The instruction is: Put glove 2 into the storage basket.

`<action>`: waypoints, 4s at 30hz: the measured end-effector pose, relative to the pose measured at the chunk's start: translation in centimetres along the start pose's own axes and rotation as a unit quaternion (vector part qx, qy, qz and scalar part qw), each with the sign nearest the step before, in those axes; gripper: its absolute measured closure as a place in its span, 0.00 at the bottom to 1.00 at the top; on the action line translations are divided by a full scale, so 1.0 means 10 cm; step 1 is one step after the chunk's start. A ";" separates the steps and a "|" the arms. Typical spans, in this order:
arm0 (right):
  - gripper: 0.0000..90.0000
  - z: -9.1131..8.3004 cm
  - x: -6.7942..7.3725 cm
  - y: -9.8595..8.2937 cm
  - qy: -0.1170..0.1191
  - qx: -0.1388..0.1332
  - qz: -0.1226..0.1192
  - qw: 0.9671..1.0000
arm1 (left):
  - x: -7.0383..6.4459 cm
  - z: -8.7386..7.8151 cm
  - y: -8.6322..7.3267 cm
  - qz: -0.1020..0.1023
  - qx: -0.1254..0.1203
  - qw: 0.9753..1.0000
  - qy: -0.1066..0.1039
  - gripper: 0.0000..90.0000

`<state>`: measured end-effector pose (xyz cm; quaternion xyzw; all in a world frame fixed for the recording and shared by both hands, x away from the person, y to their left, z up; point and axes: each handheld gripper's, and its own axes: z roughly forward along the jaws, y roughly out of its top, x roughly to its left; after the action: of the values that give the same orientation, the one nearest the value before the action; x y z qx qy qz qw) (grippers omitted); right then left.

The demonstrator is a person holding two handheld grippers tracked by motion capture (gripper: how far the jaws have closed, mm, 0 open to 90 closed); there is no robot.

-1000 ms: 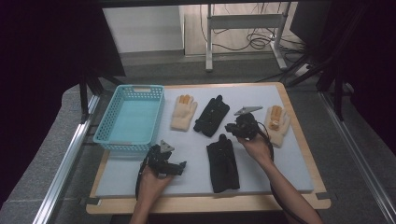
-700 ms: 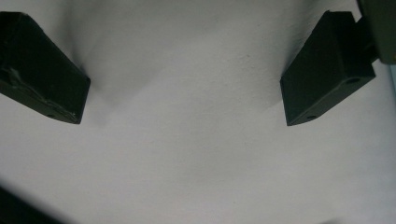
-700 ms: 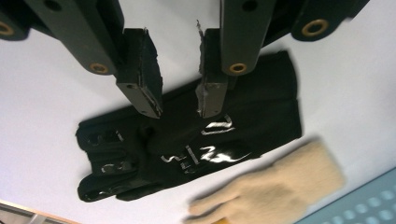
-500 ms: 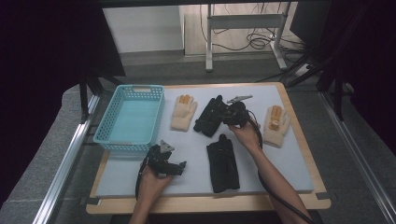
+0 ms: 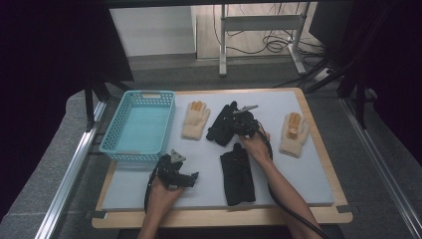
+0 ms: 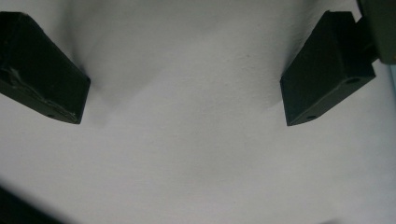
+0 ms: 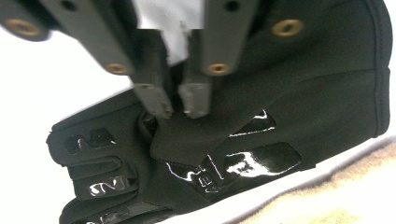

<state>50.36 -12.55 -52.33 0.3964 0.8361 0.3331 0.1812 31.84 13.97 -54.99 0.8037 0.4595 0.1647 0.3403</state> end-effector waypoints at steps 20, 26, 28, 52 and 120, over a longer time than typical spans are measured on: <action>0.95 -0.44 -0.21 0.01 0.050 -0.040 0.044 0.997 | 0.00 0.00 0.00 0.000 0.001 1.000 0.000 0.02; 0.57 -0.15 -0.11 -0.01 0.040 -0.026 0.051 0.998 | 0.00 0.00 0.00 -0.001 0.000 1.000 0.000 0.02; 0.55 -0.05 -0.07 -0.02 0.032 -0.016 0.045 0.998 | 0.00 0.00 0.00 -0.001 0.000 1.000 0.000 0.02; 0.95 -0.54 -0.22 0.04 0.029 -0.041 0.030 0.998 | 0.01 0.00 0.00 0.003 0.004 1.000 0.000 0.02; 0.84 0.22 -0.37 0.23 0.033 0.007 0.026 0.999 | 0.00 0.00 0.00 0.003 0.002 1.000 0.000 0.02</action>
<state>55.14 -13.46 -52.17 0.4082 0.8331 0.3452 0.1418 31.83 14.01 -54.96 0.8055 0.4577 0.1651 0.3384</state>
